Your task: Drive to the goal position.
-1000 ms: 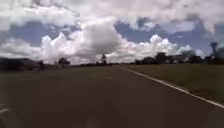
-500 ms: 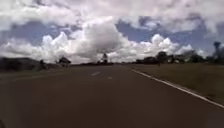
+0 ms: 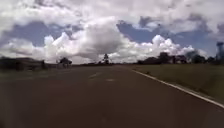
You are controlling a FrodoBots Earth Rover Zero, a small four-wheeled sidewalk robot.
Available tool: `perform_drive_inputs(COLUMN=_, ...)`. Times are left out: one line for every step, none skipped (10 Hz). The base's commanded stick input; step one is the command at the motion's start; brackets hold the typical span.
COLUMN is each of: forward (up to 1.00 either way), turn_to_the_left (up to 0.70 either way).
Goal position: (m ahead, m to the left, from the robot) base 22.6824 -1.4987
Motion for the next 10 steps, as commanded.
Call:
perform_drive_inputs(forward=1.0, turn_to_the_left=-0.03)
perform_drive_inputs(forward=1.0, turn_to_the_left=-0.23)
perform_drive_inputs(forward=1.0, turn_to_the_left=-0.4)
perform_drive_inputs(forward=1.0, turn_to_the_left=-0.4)
perform_drive_inputs(forward=1.0, turn_to_the_left=-0.35)
perform_drive_inputs(forward=1.0, turn_to_the_left=-0.14)
perform_drive_inputs(forward=1.0, turn_to_the_left=0.0)
perform_drive_inputs(forward=1.0, turn_to_the_left=0.0)
perform_drive_inputs(forward=1.0, turn_to_the_left=0.0)
perform_drive_inputs(forward=1.0, turn_to_the_left=0.0)
